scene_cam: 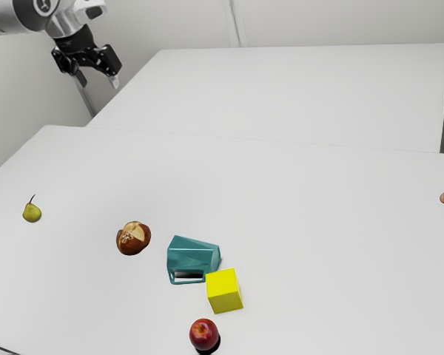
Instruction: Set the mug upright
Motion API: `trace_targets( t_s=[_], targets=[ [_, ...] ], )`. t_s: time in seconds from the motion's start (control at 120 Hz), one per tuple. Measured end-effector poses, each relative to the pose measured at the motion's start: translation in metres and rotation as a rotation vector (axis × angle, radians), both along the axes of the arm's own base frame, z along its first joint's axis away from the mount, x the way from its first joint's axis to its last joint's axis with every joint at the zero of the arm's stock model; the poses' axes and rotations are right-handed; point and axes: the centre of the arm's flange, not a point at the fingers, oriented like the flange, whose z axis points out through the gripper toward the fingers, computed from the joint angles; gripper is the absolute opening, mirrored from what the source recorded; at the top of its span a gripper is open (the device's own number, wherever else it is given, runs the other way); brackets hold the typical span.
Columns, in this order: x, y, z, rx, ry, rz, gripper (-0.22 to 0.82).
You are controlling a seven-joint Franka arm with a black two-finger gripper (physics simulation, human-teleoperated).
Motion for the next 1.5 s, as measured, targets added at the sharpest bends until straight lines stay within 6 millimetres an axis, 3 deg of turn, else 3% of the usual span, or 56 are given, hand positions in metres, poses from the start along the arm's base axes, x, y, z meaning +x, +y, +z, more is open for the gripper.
trace_targets(
  t_s=[0.108,0.167,0.242,0.492,0.675,0.742,0.8,0.933,1.142,1.5],
  targets=[
    [-0.014,0.001,0.010,-0.046,0.008,0.002,0.59],
    [-0.014,-0.003,-0.004,-0.080,0.040,-0.006,0.59],
    [-0.012,-0.009,-0.050,-0.189,0.100,-0.004,0.59],
    [-0.007,-0.010,-0.234,-0.709,0.198,0.180,0.59],
    [-0.004,0.014,-0.313,-0.816,0.191,0.276,0.59],
    [-0.007,0.013,-0.336,-0.836,0.196,0.287,0.59],
    [-0.020,0.007,-0.342,-0.851,0.199,0.283,0.59],
    [-0.048,-0.003,-0.327,-0.867,0.167,0.239,0.59],
    [-0.098,-0.012,-0.329,-0.885,0.157,0.206,0.59],
    [-0.133,-0.025,-0.361,-0.947,0.140,0.243,0.59]
  ],
)
